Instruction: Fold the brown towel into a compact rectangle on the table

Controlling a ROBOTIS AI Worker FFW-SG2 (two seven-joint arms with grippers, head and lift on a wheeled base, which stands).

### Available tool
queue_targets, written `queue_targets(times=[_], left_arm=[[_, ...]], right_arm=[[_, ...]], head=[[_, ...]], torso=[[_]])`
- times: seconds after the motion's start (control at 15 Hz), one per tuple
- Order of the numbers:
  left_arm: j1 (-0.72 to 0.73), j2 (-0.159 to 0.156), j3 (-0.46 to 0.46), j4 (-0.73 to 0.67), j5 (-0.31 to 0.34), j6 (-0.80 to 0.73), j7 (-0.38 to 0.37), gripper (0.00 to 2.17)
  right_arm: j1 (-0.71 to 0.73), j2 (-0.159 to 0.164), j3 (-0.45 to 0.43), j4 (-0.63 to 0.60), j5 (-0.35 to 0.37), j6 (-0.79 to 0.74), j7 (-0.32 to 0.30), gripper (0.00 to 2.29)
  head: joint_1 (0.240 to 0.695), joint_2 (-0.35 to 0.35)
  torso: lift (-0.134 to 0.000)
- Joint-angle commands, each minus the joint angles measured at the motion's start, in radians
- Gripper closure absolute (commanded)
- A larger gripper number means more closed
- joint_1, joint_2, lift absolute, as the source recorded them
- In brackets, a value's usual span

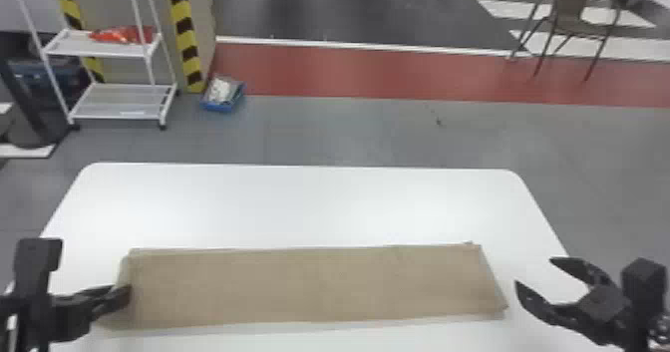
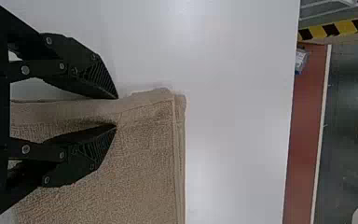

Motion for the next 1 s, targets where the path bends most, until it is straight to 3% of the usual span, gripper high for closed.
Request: queue_targets(times=[0.0, 0.13, 0.93], left_arm=[[-0.013, 0.0, -0.017, 0.002, -0.026, 0.014, 0.005, 1.09], [-0.024, -0.001, -0.016, 0.0, -0.031, 0.035, 0.006, 1.49], [0.015, -0.011, 0.142, -0.216, 0.049, 0.21, -0.049, 1.49]], right_arm=[[-0.005, 0.0, 0.004, 0.007, 0.0, -0.004, 0.0, 0.09], [-0.005, -0.002, 0.0, 0.005, 0.0, 0.0, 0.003, 0.09], [0.003, 0.01, 0.039, -0.018, -0.003, 0.027, 0.006, 0.09]], head=[[0.695, -0.127], [0.695, -0.126], [0.695, -0.087]], torso=[[0.0], [0.0], [0.0]])
